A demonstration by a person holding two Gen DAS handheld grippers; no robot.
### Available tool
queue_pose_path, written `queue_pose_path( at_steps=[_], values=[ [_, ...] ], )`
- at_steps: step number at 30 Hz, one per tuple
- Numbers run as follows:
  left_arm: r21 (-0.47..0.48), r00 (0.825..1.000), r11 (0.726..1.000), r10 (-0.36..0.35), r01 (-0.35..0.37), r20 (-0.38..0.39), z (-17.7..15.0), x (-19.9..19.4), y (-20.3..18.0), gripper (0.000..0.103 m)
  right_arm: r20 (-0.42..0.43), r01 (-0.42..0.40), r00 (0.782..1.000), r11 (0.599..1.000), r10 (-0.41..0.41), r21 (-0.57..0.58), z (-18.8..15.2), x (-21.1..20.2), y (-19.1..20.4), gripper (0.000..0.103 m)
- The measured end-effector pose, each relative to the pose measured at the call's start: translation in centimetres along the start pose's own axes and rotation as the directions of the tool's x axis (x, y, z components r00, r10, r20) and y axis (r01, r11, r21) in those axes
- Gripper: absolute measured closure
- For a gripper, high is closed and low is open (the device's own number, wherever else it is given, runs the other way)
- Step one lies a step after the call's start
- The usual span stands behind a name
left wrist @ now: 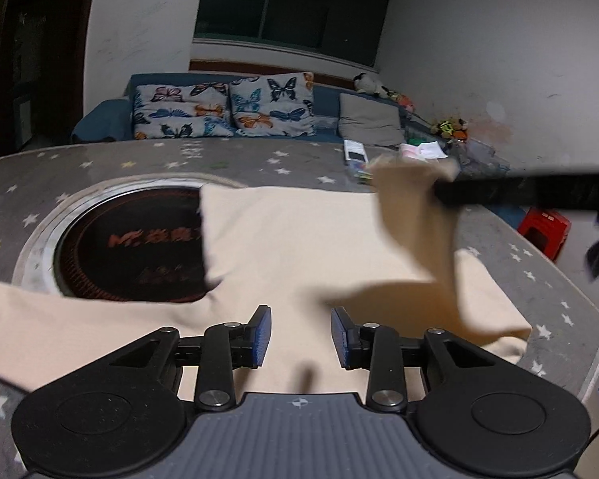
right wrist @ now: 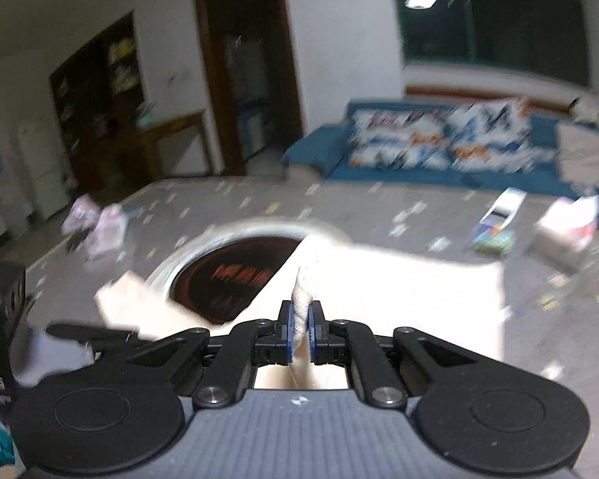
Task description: Fold clothes
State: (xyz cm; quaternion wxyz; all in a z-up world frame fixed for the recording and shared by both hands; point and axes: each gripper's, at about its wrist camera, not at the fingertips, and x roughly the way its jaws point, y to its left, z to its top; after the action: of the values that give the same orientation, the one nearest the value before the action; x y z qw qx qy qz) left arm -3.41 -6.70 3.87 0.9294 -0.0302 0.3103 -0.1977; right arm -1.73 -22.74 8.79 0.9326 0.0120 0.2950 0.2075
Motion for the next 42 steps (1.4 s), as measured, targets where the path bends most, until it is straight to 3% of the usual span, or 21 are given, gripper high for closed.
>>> queue_pose_path(
  at_steps=[3,6,11,19,29,31,35,42],
  values=[
    [-0.012,1.0,1.0,0.012,-0.012,-0.001,0.0,-0.1,0.6,0.067,-0.041,-0.038,0.998,0.999,0.038,0.005,-0.8,1.2,0.9,0.092],
    [-0.012,1.0,1.0,0.022,-0.022,-0.003,0.0,-0.2,0.9,0.067,-0.042,-0.036,0.998,0.999,0.036,0.001,-1.7,-0.4,0.9,0.09],
    [0.001,1.0,1.0,0.015,-0.015,-0.003,0.0,0.0,0.3,0.067,-0.078,0.042,0.996,0.999,-0.041,0.006,-3.2,-2.7,-2.7,0.09],
    [0.044,0.999,0.999,-0.003,0.005,-0.041,-0.1,2.0,-1.5,0.068,-0.217,0.147,0.968,0.986,-0.128,0.074,-8.4,-2.8,-7.4,0.089],
    [0.055,0.999,0.998,0.011,-0.009,-0.048,0.5,2.8,-2.1,0.067,-0.123,0.141,0.983,0.99,-0.137,0.025,-5.3,-1.3,-8.2,0.087],
    [0.067,0.998,0.998,0.014,-0.01,-0.054,0.5,3.3,-2.4,0.067,-0.123,0.137,0.983,0.99,-0.138,-0.016,-5.1,0.0,-7.9,0.084],
    [0.09,0.998,0.996,0.023,-0.017,-0.067,0.1,3.8,-2.5,0.067,-0.141,0.218,0.96,0.963,-0.241,-0.157,-6.0,1.5,-7.5,0.083],
    [0.099,0.998,0.995,-0.007,0.013,-0.07,0.1,2.9,-3.0,0.067,-0.158,0.183,0.966,0.974,-0.203,-0.13,-5.7,0.0,-9.1,0.082]
  ],
)
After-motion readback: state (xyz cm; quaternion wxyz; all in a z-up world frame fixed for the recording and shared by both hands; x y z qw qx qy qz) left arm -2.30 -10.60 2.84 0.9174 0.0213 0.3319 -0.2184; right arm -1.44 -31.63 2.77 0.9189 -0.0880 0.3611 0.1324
